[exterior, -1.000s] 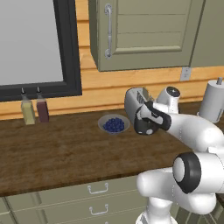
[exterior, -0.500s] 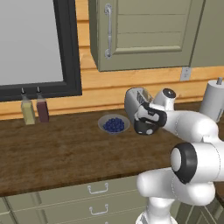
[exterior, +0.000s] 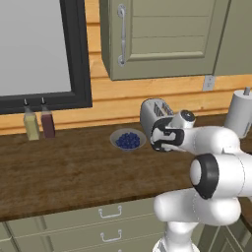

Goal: Start the toaster. Once the lever pops up, take the bread to the plate on the dining counter.

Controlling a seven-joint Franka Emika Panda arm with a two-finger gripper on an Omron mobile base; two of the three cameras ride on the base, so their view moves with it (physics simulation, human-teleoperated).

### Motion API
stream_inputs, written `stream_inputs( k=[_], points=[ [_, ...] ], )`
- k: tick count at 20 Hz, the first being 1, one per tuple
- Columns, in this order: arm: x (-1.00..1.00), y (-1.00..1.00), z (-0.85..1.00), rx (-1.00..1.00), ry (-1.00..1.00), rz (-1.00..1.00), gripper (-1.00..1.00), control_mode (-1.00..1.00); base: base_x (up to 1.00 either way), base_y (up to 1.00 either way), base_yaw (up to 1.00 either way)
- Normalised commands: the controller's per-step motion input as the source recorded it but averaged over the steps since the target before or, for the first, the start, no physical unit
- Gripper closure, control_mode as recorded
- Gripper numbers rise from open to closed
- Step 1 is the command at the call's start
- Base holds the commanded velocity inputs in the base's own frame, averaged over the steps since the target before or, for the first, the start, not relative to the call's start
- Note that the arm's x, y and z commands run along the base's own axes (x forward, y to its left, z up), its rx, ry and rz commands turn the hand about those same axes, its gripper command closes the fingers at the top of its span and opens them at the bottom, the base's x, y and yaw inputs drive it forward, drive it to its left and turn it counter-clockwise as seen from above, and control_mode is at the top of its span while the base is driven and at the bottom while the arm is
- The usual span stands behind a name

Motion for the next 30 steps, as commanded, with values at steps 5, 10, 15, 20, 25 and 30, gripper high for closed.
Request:
stream_inputs(
  k=[5, 10, 15, 20, 25, 30],
  points=[
    [0.01, 0.00, -0.68, 0.00, 0.00, 0.00, -1.00, -1.00, 0.00, 0.00, 0.00],
    [-0.39, 0.00, -0.02, 0.00, -0.12, -0.01, -1.00, -1.00, 0.00, 0.00, 0.00],
    [-0.63, 0.00, 1.00, 0.00, -0.18, -0.14, -1.00, -1.00, 0.00, 0.00, 0.00],
    [-0.01, -0.01, 1.00, 0.00, 0.01, -0.12, -1.00, -1.00, 0.00, 0.00, 0.00],
    [-0.05, -0.22, 0.93, 0.00, 0.05, -0.04, -1.00, -1.00, 0.00, 0.00, 0.00],
    [-0.09, -0.32, 0.57, 0.01, 0.00, -0.02, -1.00, -1.00, 0.00, 0.00, 0.00]
  ],
)
